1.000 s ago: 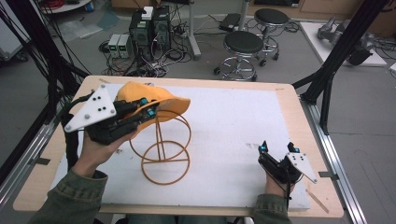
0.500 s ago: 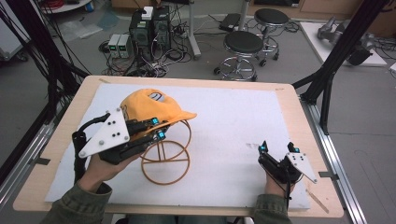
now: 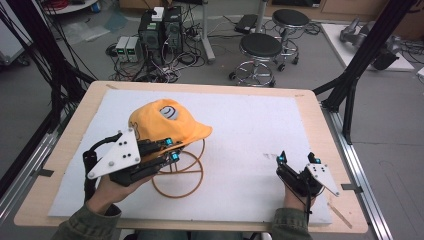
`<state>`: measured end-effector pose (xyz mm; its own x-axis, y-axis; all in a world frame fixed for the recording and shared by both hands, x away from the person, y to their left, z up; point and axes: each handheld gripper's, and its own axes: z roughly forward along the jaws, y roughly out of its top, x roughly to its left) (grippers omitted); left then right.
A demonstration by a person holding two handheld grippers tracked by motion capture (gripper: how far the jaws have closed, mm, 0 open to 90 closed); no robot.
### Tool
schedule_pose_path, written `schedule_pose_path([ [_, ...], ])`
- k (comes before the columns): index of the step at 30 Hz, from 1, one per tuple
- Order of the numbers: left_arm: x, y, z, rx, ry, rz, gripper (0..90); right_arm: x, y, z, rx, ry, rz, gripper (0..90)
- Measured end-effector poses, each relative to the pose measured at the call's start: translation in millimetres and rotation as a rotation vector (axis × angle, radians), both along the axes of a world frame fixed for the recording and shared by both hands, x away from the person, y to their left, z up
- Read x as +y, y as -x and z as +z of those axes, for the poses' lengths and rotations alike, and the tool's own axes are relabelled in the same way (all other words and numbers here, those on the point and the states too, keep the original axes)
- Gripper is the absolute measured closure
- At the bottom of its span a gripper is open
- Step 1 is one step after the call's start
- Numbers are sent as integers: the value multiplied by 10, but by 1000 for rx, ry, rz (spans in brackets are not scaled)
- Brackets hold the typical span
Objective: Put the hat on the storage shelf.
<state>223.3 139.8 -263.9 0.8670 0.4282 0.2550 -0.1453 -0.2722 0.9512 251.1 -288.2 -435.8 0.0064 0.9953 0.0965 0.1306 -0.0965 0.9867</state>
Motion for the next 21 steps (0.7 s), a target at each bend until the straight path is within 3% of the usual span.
schedule_pose_path([
  [21,-53,41,-246,55,-25,-35,853,-4,1,2,0,1,-1,85],
])
